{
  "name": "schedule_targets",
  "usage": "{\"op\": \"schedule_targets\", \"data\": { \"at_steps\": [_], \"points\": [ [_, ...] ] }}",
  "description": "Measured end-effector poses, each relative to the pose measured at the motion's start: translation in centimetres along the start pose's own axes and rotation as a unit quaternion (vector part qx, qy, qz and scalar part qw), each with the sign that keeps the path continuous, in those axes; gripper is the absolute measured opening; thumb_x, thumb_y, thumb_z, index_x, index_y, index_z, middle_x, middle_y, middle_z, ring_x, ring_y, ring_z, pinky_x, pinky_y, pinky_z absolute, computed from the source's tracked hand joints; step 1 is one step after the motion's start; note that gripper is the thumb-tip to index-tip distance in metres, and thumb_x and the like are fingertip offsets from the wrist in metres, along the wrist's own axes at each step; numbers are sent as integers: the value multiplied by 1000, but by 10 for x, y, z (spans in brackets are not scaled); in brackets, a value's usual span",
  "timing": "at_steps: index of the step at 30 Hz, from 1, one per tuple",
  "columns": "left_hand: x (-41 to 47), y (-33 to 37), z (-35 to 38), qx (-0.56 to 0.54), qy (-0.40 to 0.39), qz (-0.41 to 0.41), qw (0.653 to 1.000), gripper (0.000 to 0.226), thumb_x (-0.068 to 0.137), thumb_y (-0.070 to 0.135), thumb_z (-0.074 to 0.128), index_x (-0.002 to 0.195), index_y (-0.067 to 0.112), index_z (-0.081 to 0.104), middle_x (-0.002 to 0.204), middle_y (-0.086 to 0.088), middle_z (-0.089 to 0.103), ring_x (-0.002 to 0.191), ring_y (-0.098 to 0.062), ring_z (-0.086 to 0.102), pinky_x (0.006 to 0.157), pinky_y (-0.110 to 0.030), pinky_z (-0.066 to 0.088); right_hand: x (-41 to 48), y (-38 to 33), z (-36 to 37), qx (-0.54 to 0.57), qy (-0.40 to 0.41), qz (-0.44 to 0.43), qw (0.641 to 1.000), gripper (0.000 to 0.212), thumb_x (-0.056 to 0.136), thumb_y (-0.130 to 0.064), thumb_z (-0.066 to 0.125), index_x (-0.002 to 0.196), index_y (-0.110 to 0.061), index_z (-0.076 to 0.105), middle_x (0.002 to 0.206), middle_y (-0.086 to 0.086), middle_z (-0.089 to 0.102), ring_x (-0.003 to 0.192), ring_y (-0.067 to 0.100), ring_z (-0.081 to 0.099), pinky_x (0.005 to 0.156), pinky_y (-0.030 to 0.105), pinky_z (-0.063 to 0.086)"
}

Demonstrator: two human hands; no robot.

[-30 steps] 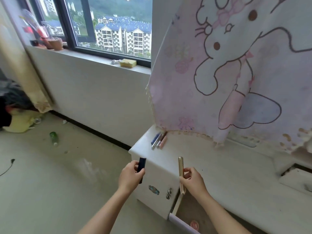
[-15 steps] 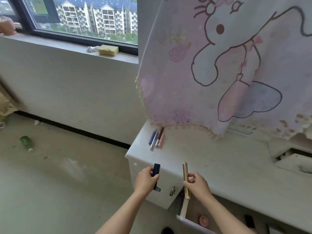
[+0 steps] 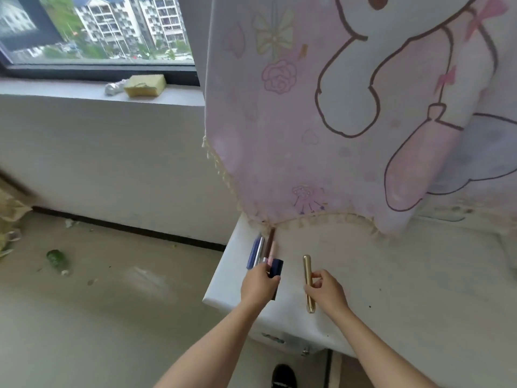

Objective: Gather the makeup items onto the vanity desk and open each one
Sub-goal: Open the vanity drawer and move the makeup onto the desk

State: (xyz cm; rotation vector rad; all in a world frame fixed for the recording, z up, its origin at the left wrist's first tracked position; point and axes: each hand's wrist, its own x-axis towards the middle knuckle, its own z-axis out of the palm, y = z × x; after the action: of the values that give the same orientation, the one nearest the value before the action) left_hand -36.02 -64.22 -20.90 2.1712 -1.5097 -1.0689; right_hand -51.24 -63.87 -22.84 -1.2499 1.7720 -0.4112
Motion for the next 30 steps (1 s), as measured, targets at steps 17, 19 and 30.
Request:
{"op": "schedule_targets", "data": {
  "at_steps": [17, 19, 30],
  "points": [
    [69, 24, 23, 134, -25, 3, 991, 14, 86, 13, 46, 94, 5, 54, 96, -14, 65, 87, -28, 61, 65, -30, 44, 34, -10, 11, -30, 7, 49, 998, 32, 86, -24, 57, 117, -15, 50, 109, 1, 64, 98, 22, 62, 74, 27, 45],
    [72, 21, 21, 138, -19, 11, 990, 15, 89, 15, 44, 93, 6, 55, 97, -13, 65, 88, -29, 61, 64, -28, 40, 37, -10, 12, -35, 16, 58, 998, 32, 86, -25, 57, 116, -15, 51, 109, 2, 65, 97, 23, 62, 74, 27, 45],
    [80, 9, 7, 147, -21, 58, 987, 12, 87, 27, 52, 89, 14, 51, 107, -6, 61, 95, -25, 58, 66, -31, 44, 51, -30, 34, -61, 39, 71, 995, 28, 87, -22, 54, 112, -10, 50, 111, 6, 65, 99, 27, 62, 78, 31, 48]
  ]
}}
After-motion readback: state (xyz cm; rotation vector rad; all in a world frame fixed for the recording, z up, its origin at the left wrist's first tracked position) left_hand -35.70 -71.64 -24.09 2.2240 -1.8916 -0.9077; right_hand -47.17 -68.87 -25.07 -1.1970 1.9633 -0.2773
